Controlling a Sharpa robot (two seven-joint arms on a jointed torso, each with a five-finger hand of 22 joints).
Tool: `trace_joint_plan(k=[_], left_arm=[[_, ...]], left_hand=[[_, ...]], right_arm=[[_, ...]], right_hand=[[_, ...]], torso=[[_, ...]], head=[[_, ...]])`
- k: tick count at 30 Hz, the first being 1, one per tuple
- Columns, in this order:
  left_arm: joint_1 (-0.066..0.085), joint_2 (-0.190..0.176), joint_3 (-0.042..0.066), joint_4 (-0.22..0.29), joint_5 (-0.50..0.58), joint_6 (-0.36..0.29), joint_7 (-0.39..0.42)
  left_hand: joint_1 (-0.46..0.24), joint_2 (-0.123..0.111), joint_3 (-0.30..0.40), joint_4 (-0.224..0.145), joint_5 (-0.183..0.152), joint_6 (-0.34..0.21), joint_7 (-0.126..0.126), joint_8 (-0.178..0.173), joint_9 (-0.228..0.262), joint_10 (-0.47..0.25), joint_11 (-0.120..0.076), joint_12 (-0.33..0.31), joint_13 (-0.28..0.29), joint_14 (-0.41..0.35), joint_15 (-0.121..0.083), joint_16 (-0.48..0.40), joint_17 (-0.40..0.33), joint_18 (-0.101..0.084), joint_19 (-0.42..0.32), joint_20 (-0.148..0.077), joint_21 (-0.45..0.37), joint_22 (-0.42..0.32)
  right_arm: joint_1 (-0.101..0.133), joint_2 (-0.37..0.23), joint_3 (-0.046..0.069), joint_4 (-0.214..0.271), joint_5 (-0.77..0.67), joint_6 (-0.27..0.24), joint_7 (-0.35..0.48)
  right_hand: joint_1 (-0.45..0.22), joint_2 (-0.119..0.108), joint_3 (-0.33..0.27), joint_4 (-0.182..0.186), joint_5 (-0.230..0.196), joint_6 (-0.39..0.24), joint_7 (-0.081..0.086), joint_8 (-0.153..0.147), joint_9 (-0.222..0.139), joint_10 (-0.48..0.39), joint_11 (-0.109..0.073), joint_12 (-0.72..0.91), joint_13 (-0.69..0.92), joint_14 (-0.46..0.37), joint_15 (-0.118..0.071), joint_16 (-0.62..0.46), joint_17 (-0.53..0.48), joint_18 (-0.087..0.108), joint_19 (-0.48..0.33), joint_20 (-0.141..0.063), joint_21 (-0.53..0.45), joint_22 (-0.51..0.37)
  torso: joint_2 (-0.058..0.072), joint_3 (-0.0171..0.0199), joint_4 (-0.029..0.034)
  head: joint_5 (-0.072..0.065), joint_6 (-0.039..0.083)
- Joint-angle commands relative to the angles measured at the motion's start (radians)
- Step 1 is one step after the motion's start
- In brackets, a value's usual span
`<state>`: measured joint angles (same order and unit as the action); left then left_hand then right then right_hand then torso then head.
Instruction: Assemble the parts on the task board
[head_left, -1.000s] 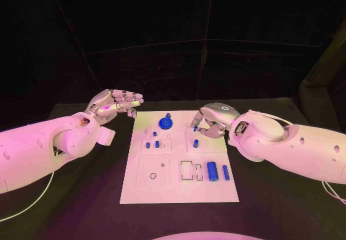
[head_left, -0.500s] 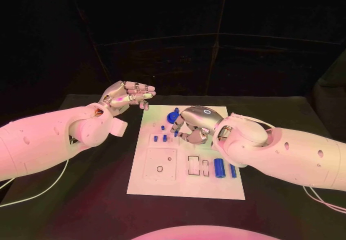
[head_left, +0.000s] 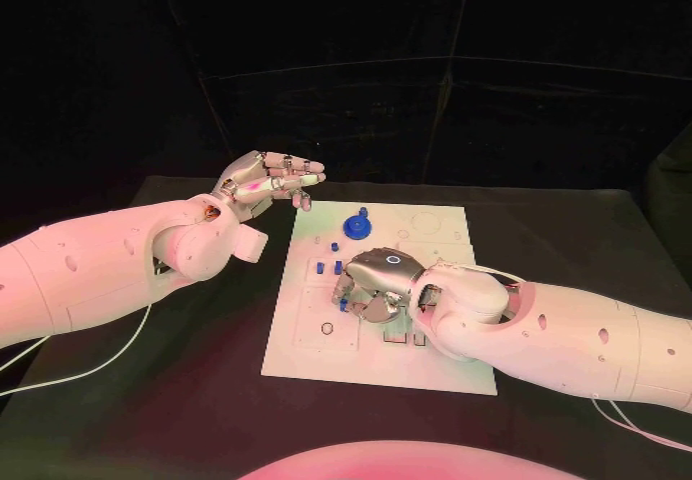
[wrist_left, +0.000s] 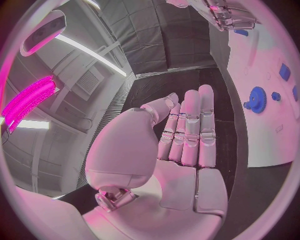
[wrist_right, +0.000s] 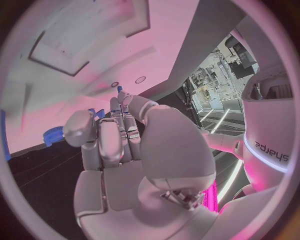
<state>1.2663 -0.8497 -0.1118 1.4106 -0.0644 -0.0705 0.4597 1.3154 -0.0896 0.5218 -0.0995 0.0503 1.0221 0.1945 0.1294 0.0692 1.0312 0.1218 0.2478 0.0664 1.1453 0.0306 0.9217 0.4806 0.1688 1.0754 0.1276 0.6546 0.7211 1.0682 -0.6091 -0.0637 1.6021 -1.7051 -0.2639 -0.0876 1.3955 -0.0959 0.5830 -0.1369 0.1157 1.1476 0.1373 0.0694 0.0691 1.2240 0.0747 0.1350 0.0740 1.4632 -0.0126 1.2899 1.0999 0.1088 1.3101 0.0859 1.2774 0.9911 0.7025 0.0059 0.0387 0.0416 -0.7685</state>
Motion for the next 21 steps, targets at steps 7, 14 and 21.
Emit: trace_joint_plan(k=[7,14,21], left_arm=[[0.001,0.002,0.001,0.001,0.011,0.005,0.011],[0.001,0.001,0.001,-0.002,0.012,0.006,0.009],[0.001,0.000,0.001,-0.005,0.012,0.008,0.007]], left_hand=[[-0.029,-0.001,-0.037,0.013,0.002,-0.005,0.000,0.011,0.000,-0.007,0.003,0.013,0.001,-0.003,0.007,0.007,-0.011,0.015,0.000,0.009,-0.021,-0.019],[-0.031,0.000,-0.043,0.014,0.002,-0.007,0.000,0.013,0.000,-0.008,0.003,0.015,0.001,-0.004,0.007,0.008,-0.013,0.015,0.002,0.009,-0.024,-0.022],[-0.029,0.001,-0.046,0.014,0.003,-0.008,0.000,0.014,0.000,-0.010,0.003,0.017,0.001,-0.004,0.007,0.009,-0.015,0.015,0.004,0.009,-0.027,-0.026]], right_arm=[[-0.002,0.007,-0.002,-0.006,-0.049,0.028,-0.007],[-0.003,0.004,-0.002,-0.002,-0.063,0.011,-0.009],[-0.003,-0.009,-0.002,0.014,-0.073,-0.021,-0.004]], right_hand=[[-0.013,0.001,0.007,0.002,0.004,-0.001,0.009,-0.003,-0.001,0.009,-0.002,-0.001,0.001,0.030,-0.001,0.004,-0.001,0.004,0.004,0.003,0.005,-0.001],[-0.015,0.000,0.006,0.002,0.005,-0.001,0.009,-0.003,-0.001,0.009,-0.002,-0.001,0.001,0.030,-0.001,0.005,-0.001,0.004,0.004,0.003,0.004,-0.001],[-0.017,-0.001,0.006,0.003,0.006,0.000,0.008,-0.002,-0.001,0.009,-0.002,-0.001,0.001,0.030,-0.001,0.005,0.000,0.004,0.004,0.003,0.005,0.000]], torso=[[-0.001,0.0009,-0.0002],[0.000,0.0010,0.0003],[-0.001,0.0011,-0.0007]], head=[[0.009,-0.010],[0.009,-0.011],[0.011,-0.011]])
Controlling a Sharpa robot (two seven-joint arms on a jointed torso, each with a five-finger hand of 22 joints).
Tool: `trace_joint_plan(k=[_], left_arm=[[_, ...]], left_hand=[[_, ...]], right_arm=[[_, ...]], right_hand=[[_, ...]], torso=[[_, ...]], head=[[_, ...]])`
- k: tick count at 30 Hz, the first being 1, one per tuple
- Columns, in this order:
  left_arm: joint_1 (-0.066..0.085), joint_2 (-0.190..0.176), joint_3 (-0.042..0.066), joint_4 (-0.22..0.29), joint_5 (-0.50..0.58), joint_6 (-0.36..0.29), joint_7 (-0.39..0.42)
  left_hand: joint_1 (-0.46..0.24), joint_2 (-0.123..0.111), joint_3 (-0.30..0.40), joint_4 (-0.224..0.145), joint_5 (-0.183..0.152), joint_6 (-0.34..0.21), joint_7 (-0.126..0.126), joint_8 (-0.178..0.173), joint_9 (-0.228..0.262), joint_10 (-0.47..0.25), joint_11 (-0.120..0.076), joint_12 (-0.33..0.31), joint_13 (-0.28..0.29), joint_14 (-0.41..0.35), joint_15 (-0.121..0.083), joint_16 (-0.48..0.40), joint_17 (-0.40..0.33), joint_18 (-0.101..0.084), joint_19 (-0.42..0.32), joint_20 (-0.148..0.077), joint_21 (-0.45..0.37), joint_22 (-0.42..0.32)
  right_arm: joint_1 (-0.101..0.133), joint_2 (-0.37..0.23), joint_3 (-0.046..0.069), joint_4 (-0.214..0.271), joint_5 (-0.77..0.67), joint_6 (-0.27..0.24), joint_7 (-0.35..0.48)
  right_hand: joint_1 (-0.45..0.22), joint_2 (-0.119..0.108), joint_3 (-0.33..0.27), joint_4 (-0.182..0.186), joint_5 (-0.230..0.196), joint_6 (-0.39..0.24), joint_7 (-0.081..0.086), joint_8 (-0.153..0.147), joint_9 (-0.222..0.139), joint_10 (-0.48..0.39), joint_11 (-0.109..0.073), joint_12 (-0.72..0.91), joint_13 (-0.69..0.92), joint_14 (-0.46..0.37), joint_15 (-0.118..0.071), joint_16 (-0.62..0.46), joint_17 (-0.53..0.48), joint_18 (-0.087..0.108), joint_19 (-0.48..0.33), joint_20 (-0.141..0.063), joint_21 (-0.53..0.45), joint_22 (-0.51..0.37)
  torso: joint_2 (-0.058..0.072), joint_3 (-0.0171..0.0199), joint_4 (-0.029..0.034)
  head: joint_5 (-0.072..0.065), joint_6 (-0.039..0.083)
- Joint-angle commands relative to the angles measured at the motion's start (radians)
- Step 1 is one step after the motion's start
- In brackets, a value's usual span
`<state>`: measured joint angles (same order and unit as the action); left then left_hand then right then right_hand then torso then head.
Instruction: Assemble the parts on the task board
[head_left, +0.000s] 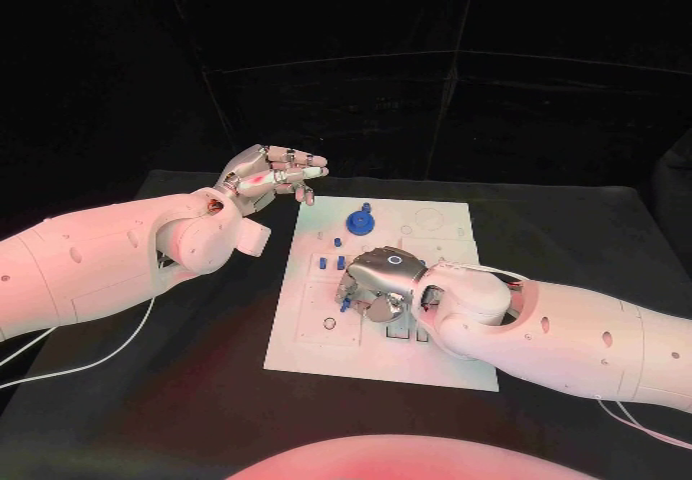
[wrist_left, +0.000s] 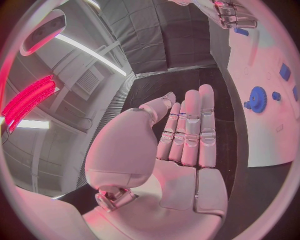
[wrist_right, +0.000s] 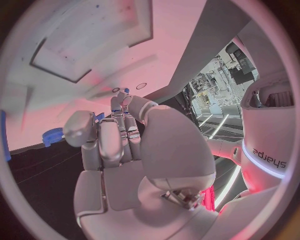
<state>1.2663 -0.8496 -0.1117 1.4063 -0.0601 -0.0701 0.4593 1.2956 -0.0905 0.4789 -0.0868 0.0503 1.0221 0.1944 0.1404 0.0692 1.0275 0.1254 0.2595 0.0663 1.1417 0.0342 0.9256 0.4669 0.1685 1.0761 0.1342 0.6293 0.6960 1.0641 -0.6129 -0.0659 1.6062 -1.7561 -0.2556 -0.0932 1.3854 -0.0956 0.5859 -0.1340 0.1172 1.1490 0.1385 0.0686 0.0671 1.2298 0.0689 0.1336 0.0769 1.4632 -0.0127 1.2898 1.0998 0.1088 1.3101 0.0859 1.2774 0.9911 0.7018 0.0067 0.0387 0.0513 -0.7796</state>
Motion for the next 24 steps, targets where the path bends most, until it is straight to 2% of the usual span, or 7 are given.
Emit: trace_joint_plan(k=[1,9,19,24], left_arm=[[0.001,0.000,0.001,-0.002,0.007,0.007,0.007],[0.001,0.000,0.001,-0.005,0.007,0.009,0.006],[0.001,0.000,0.001,-0.006,0.007,0.013,0.003],[0.001,0.000,0.000,-0.007,0.007,0.015,0.001]], left_hand=[[-0.009,0.002,-0.004,0.001,0.003,-0.008,0.000,0.003,0.000,-0.006,0.000,0.005,0.001,-0.001,0.003,0.005,-0.001,0.015,0.003,0.003,-0.002,-0.001],[-0.003,0.005,-0.007,-0.002,0.003,-0.010,0.000,0.005,0.000,-0.008,-0.001,0.008,0.001,-0.002,0.003,0.006,-0.004,0.016,0.006,0.002,-0.006,-0.005],[0.001,0.006,-0.009,-0.005,0.003,-0.012,0.000,0.007,0.000,-0.010,-0.001,0.010,0.001,-0.002,0.002,0.007,-0.006,0.016,0.008,0.002,-0.008,-0.008],[0.003,0.006,-0.010,-0.007,0.003,-0.012,0.000,0.008,0.000,-0.011,-0.001,0.011,0.001,-0.003,0.002,0.007,-0.007,0.016,0.008,0.002,-0.009,-0.009]], right_arm=[[0.001,-0.008,0.000,0.014,-0.023,-0.034,0.002],[0.001,-0.030,0.000,0.039,-0.043,-0.053,-0.012],[0.001,-0.040,0.001,0.050,-0.088,-0.022,-0.056],[0.001,-0.038,0.001,0.052,-0.128,-0.023,-0.079]], right_hand=[[-0.007,-0.001,0.003,0.000,0.004,-0.002,0.007,-0.002,0.001,0.003,0.003,0.000,-0.001,0.030,-0.001,0.005,0.000,0.004,0.004,0.003,0.005,0.000],[-0.009,-0.002,0.003,0.000,0.005,-0.001,0.007,-0.001,0.001,0.004,0.003,0.000,-0.001,0.031,-0.001,0.006,0.002,0.003,0.005,0.003,0.006,0.002],[-0.025,-0.006,-0.005,0.006,0.002,0.003,0.005,0.001,0.003,0.006,0.002,-0.001,-0.002,0.031,-0.002,0.007,0.000,0.003,0.006,0.003,0.008,0.006],[-0.028,-0.006,-0.007,0.008,0.002,0.004,0.005,0.001,0.003,0.006,0.001,-0.001,-0.002,0.030,-0.002,0.007,0.000,0.003,0.006,0.003,0.009,0.006]], torso=[[0.000,0.0004,-0.0010],[0.000,-0.0001,-0.0004],[0.001,-0.0004,0.0001],[0.000,-0.0009,0.0006]], head=[[0.002,0.000],[0.002,0.001],[0.001,0.001],[0.000,0.000]])
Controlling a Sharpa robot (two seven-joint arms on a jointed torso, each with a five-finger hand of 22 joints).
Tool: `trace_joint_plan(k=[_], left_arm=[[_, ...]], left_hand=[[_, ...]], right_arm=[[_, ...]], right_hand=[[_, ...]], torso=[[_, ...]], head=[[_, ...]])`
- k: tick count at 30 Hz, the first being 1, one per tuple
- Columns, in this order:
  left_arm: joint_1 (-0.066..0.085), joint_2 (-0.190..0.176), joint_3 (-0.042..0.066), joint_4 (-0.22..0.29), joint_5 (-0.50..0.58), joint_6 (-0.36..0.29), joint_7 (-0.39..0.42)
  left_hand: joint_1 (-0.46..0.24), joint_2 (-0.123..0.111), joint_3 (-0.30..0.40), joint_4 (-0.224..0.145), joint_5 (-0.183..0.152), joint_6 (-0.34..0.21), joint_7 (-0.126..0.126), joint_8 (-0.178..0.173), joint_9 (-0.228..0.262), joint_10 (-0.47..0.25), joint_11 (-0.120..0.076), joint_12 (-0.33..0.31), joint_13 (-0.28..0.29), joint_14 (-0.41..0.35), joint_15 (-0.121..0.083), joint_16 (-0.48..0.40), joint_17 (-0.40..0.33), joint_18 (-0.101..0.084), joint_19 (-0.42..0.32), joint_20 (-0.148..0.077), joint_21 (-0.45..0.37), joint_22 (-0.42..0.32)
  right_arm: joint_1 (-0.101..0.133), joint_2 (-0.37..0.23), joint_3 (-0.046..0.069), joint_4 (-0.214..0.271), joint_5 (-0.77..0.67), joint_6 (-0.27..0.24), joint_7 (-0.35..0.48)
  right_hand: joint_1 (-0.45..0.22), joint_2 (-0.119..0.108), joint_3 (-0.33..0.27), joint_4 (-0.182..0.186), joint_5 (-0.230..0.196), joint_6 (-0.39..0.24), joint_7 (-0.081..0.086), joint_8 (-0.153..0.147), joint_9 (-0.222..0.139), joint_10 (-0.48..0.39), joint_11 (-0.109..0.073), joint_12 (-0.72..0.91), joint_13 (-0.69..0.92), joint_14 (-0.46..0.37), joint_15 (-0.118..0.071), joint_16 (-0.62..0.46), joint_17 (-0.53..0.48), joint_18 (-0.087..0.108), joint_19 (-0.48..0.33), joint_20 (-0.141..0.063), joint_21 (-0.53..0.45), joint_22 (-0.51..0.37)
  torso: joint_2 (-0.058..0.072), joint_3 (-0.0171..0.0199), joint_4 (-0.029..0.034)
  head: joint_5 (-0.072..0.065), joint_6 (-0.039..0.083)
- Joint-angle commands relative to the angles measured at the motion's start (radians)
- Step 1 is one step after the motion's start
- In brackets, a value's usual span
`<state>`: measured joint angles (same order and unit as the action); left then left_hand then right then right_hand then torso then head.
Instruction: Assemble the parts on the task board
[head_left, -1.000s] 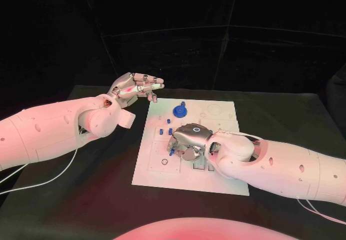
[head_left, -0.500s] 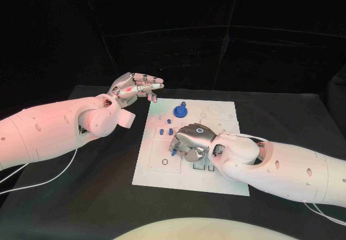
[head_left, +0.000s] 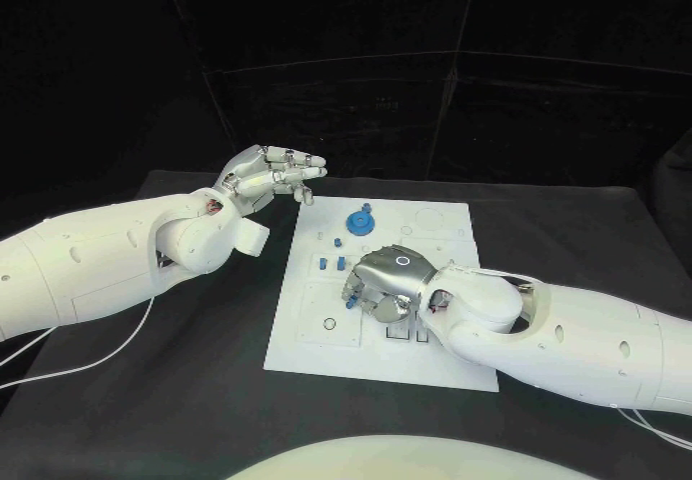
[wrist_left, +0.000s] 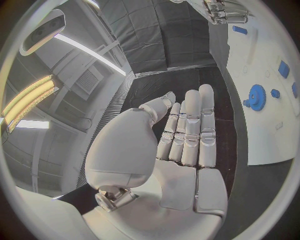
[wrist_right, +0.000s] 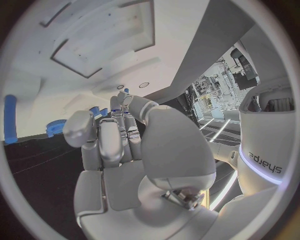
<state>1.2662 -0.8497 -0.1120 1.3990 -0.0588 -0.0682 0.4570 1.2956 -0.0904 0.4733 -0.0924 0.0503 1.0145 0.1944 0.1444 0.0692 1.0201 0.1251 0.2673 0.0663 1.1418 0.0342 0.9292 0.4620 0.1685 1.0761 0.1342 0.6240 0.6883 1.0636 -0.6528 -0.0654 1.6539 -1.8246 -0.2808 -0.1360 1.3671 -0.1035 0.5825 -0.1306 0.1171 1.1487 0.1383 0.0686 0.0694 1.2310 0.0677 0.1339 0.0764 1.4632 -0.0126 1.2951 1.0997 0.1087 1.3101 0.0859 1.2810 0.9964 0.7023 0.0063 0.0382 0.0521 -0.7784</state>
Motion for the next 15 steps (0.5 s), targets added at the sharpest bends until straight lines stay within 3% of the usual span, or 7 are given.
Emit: trace_joint_plan(k=[1,15], left_arm=[[0.001,0.000,0.001,0.000,0.006,0.014,0.003],[0.001,0.001,0.001,-0.001,0.006,0.019,-0.002]], left_hand=[[0.003,0.006,-0.005,-0.001,0.003,-0.005,0.000,0.004,0.000,-0.004,0.000,0.003,0.001,-0.003,0.002,0.004,-0.002,0.016,0.008,0.002,-0.004,-0.001],[0.006,0.006,-0.006,-0.003,0.003,-0.006,0.001,0.004,0.000,-0.005,0.000,0.004,0.001,-0.004,0.002,0.004,-0.003,0.016,0.009,0.001,-0.005,-0.002]], right_arm=[[0.001,0.002,0.001,0.004,-0.064,0.001,-0.039],[0.001,0.015,0.001,-0.001,-0.098,0.012,-0.056]], right_hand=[[-0.010,0.002,-0.003,0.004,0.002,0.004,0.005,0.001,0.000,0.005,0.002,-0.001,-0.002,0.030,-0.002,0.002,0.000,0.003,0.006,0.003,0.005,0.001],[-0.011,0.003,-0.004,0.006,0.003,0.004,0.004,0.002,0.001,0.006,0.002,-0.002,-0.002,0.031,-0.002,0.003,0.001,0.002,0.007,0.003,0.006,0.003]], torso=[[0.000,-0.0005,0.0011],[0.000,-0.0006,0.0007]], head=[[0.000,-0.001],[0.001,-0.002]])
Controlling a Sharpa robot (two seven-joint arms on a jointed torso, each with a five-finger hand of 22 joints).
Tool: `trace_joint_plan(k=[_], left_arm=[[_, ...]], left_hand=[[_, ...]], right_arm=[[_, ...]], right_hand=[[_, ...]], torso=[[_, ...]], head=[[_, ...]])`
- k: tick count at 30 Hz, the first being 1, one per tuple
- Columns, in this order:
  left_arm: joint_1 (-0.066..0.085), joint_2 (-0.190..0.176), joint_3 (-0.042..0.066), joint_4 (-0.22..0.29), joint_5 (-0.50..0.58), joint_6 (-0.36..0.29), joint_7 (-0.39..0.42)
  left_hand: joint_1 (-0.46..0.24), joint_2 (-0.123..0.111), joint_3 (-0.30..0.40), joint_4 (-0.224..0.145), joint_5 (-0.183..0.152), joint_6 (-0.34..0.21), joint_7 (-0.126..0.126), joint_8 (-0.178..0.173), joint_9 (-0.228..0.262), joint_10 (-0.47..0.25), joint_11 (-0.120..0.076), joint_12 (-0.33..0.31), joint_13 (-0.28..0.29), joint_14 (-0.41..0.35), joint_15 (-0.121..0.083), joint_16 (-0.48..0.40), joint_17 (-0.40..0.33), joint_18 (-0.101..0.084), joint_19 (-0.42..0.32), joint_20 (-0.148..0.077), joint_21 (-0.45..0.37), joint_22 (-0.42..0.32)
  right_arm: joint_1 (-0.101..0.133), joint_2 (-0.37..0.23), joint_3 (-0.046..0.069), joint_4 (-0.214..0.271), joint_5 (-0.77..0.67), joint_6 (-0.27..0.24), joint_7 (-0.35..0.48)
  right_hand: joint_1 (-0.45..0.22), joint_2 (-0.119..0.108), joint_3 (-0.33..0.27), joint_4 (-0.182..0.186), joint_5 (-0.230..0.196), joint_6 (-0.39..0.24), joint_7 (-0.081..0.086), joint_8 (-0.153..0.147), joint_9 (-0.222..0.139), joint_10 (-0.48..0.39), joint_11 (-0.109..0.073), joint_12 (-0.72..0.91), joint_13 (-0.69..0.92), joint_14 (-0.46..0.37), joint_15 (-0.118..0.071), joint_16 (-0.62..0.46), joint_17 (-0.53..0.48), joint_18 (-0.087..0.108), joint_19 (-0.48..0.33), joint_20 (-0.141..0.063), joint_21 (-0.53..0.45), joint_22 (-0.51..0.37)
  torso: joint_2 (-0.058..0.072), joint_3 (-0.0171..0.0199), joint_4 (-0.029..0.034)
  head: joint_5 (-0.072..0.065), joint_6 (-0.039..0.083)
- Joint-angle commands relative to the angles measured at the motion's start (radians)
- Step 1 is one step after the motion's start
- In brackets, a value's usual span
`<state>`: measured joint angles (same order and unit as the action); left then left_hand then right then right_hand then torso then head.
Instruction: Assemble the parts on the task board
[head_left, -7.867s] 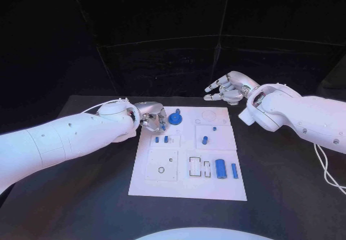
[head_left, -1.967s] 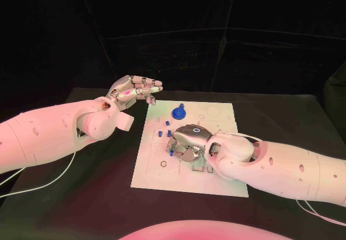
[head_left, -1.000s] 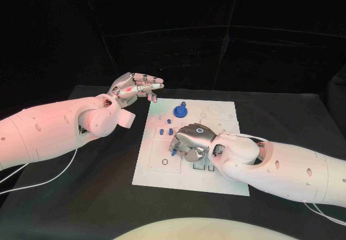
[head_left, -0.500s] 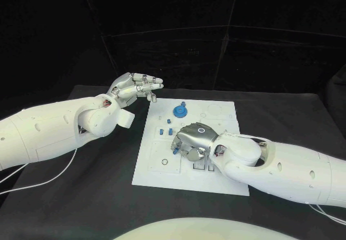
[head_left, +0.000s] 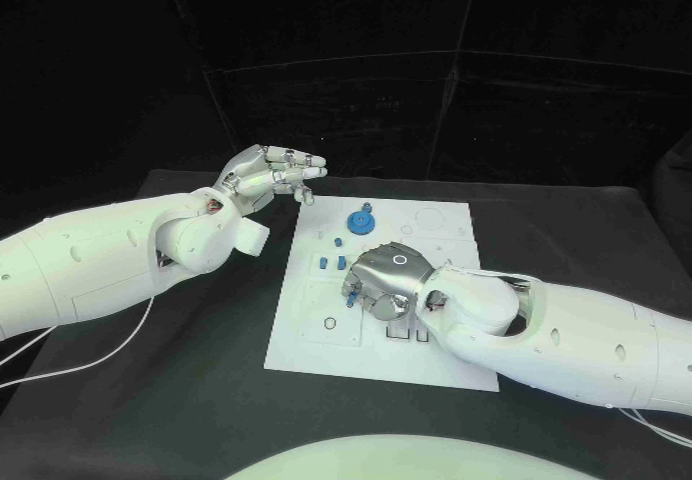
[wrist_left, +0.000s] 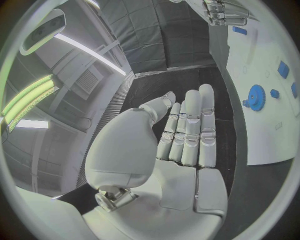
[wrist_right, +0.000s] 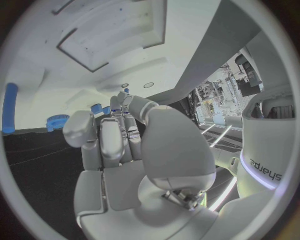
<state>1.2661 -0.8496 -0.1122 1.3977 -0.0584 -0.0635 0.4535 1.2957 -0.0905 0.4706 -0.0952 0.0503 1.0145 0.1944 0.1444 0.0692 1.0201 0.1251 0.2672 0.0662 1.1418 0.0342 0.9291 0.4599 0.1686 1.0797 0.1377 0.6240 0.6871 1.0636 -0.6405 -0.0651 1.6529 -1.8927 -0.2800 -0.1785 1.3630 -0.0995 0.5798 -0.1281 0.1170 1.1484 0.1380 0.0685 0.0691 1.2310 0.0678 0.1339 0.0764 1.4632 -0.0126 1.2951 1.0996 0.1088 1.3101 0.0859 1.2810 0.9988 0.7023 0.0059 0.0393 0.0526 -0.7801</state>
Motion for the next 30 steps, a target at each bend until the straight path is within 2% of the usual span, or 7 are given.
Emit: trace_joint_plan(k=[1,12,30], left_arm=[[0.001,0.000,0.001,0.000,0.005,0.015,0.001],[0.001,0.000,0.001,0.001,0.005,0.018,-0.003],[0.001,-0.001,0.001,0.002,0.005,0.022,-0.006]], left_hand=[[0.006,0.006,-0.003,0.000,0.003,-0.006,0.001,0.004,0.000,-0.005,0.000,0.004,0.001,-0.004,0.002,0.004,-0.001,0.016,0.006,-0.002,-0.005,-0.001],[0.007,0.006,-0.004,-0.001,0.003,-0.007,0.001,0.005,0.000,-0.006,0.000,0.005,0.001,-0.004,0.002,0.004,-0.002,0.016,0.006,-0.002,-0.006,-0.002],[0.007,0.006,-0.006,-0.002,0.003,-0.009,0.002,0.005,0.000,-0.008,0.001,0.005,0.001,-0.005,0.003,0.005,-0.003,0.015,0.007,-0.002,-0.007,-0.003]], right_arm=[[0.001,0.003,0.001,0.000,-0.032,0.015,-0.014],[0.001,0.006,0.001,-0.001,-0.056,0.058,-0.023],[0.002,0.026,0.001,-0.003,-0.094,0.070,-0.030]], right_hand=[[-0.007,-0.001,-0.001,0.003,0.003,0.005,0.005,0.002,0.001,0.006,0.002,-0.002,-0.002,0.031,-0.002,0.003,0.002,0.002,0.007,0.003,0.006,0.001],[-0.008,-0.001,-0.001,0.003,0.003,0.005,0.004,0.002,0.001,0.006,0.002,-0.002,-0.002,0.031,-0.002,0.003,0.001,0.002,0.007,0.003,0.006,0.001],[-0.010,-0.002,-0.003,0.004,0.003,0.005,0.004,0.002,0.001,0.006,0.001,-0.002,-0.002,0.031,-0.003,0.003,0.000,0.002,0.007,0.003,0.007,0.001]], torso=[[0.000,-0.0003,-0.0007],[0.000,0.0001,-0.0004],[-0.001,-0.0006,-0.0012]], head=[[0.000,-0.001],[0.000,-0.004],[-0.001,-0.008]])
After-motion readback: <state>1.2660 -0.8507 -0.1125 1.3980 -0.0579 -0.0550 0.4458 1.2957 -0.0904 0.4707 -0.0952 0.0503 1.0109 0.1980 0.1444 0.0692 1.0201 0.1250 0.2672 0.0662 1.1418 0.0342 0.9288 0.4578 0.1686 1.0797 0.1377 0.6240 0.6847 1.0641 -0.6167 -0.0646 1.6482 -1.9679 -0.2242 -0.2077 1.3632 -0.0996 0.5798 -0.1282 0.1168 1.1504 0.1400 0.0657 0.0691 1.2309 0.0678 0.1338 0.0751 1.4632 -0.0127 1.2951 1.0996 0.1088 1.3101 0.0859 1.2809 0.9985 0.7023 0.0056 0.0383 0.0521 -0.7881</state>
